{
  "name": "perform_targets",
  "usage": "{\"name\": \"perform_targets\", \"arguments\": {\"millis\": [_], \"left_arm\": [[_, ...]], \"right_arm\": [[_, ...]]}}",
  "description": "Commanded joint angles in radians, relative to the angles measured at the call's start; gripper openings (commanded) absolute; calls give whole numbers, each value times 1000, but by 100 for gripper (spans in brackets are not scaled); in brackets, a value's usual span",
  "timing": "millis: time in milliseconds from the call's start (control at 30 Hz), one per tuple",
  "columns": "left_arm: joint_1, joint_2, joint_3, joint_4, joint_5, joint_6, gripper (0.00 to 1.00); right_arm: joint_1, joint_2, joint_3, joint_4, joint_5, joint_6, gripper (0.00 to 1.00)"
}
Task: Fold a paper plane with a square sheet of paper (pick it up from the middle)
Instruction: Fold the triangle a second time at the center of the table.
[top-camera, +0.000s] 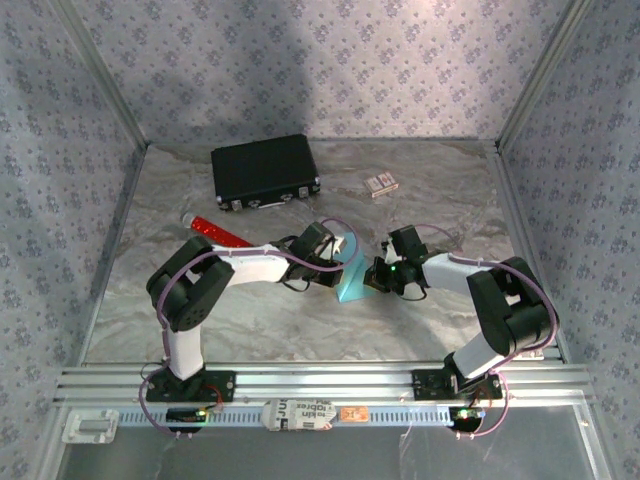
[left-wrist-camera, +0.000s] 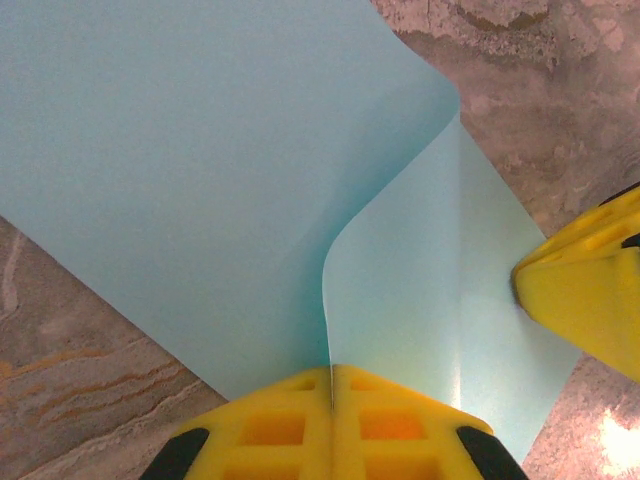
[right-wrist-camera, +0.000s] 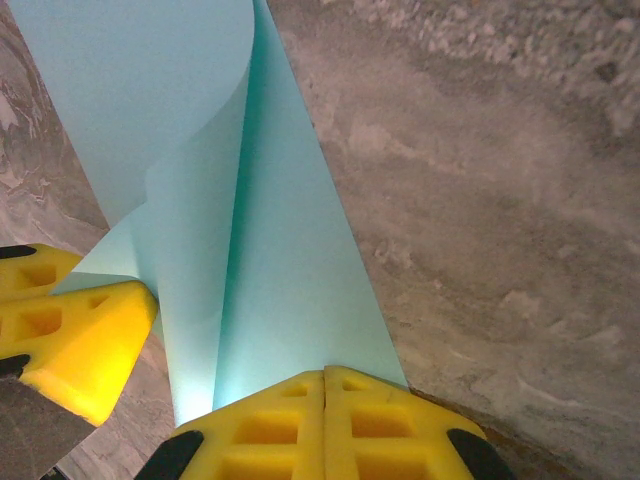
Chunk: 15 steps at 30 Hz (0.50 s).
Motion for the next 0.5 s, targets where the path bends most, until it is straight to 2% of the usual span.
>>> {"name": "perform_targets", "arguments": {"millis": [0, 467], "left_arm": [[6, -25, 15, -8, -1, 9, 5], [6, -4, 10, 0, 11, 17, 6]], "right_arm": [[7, 1, -23, -66, 42, -1, 7], [8, 0, -26, -67, 41, -2, 7]]}}
